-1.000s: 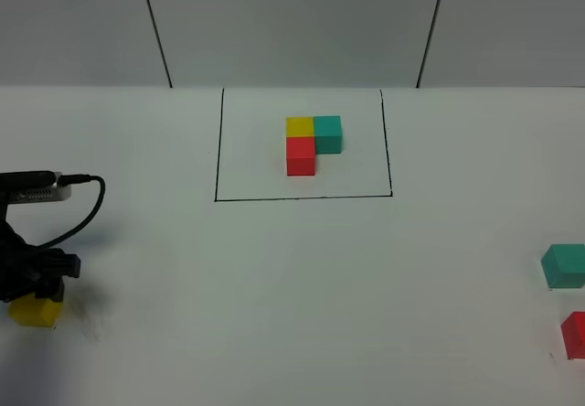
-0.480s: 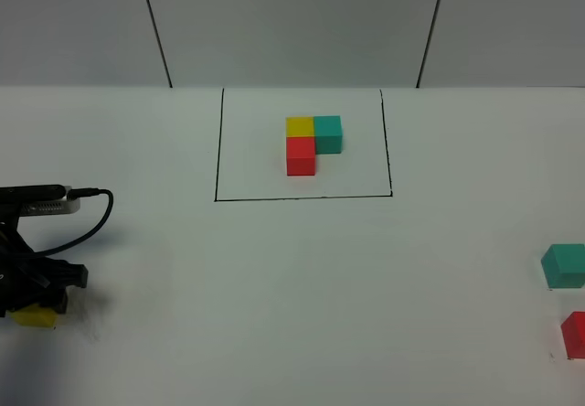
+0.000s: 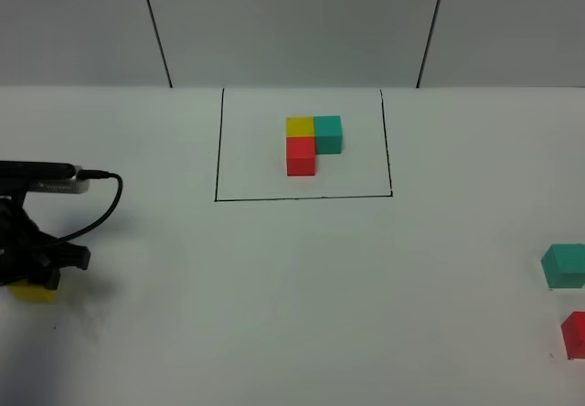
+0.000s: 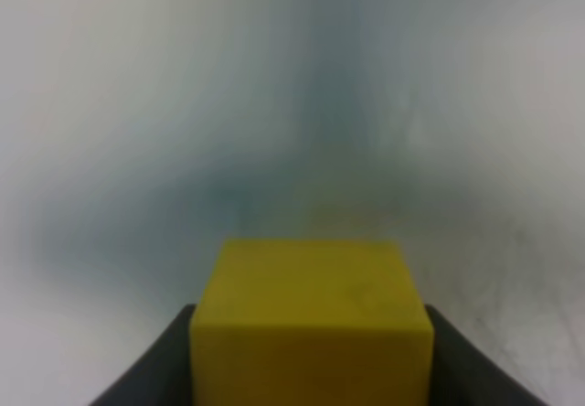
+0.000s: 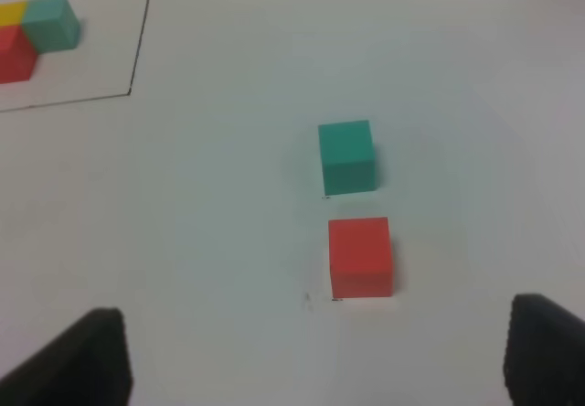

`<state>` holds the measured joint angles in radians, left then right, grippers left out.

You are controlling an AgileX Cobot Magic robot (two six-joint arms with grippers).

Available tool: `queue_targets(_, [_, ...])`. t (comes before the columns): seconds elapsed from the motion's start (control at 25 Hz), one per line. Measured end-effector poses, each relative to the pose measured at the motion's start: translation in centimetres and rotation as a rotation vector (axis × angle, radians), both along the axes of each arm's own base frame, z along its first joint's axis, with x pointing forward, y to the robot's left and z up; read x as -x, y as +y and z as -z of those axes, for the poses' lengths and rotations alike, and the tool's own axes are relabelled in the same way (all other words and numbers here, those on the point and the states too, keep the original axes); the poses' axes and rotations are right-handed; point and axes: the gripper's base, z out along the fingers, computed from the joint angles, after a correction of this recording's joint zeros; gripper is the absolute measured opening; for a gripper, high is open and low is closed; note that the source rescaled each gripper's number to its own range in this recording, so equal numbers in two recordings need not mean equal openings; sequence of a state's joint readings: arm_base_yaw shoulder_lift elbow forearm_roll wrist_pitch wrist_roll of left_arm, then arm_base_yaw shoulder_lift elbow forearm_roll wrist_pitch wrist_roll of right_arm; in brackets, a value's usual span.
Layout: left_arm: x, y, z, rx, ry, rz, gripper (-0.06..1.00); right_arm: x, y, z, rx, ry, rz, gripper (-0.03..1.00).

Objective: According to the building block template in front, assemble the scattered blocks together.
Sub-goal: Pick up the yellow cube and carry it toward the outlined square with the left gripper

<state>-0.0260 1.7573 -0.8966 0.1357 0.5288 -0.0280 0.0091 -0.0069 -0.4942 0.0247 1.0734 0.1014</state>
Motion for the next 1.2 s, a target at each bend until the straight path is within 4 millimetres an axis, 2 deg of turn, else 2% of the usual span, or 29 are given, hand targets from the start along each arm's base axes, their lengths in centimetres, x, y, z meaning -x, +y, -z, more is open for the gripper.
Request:
queue_targets(0.12, [-1.2,-2.1,-2.0,-0.020,0.036,0.217,0.00,0.0,0.0,0.0,0.000,0.000,0.000,0.76])
queue_targets(0.32, [-2.2,-7.7,-5.4,0.082,0.049,0.604,0.00,0.0,0.0,0.0,0.000,0.000,0.000,0.76])
queue_targets(0.44, [-1.6,-11.9,-6.9,0.121,0.032,0.838,0.00,0.0,0.0,0.0,0.000,0.000,0.000,0.76])
queue_targets(0.6, [-0.8,-16.4,-7.9,0.103,0.002,1.043,0.00,0.0,0.0,0.0,0.000,0.000,0.000,0.76])
queue_targets(0.72, [-0.4,-19.1,-7.6,0.064,0.007,1.149,0.00,0.0,0.0,0.0,0.000,0.000,0.000,0.76])
queue_targets(0.84, [0.1,-20.9,-6.6,0.017,0.031,1.241,0.00,0.0,0.0,0.0,0.000,0.000,0.000,0.76])
queue_targets(1.2, [-0.1,-23.4,-2.9,-0.033,0.031,1.356,0.00,0.0,0.0,0.0,0.000,0.000,0.000,0.76])
